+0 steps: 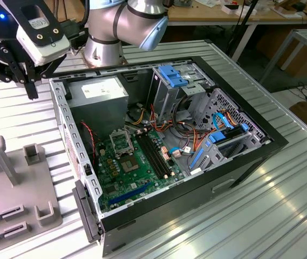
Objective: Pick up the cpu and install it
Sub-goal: 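Reach for the cpu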
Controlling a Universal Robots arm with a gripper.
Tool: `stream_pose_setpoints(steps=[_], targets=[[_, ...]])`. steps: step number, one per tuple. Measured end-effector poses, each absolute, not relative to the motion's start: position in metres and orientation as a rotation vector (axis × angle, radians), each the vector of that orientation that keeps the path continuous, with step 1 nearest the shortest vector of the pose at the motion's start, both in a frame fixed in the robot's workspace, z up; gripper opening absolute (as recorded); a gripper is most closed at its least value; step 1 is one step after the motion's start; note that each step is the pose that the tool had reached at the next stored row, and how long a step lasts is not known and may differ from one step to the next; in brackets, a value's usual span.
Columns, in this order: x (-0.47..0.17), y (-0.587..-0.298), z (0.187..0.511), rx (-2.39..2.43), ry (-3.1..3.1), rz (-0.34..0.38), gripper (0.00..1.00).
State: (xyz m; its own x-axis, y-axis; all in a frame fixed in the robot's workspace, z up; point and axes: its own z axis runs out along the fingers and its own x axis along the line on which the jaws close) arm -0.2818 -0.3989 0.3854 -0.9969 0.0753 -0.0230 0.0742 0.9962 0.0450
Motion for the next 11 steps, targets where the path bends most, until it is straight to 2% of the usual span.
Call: stream_pose_setpoints(steps=[11], targets=[[-0.293, -0.399, 0.385, 0.117, 3.114, 0.069, 0.11]])
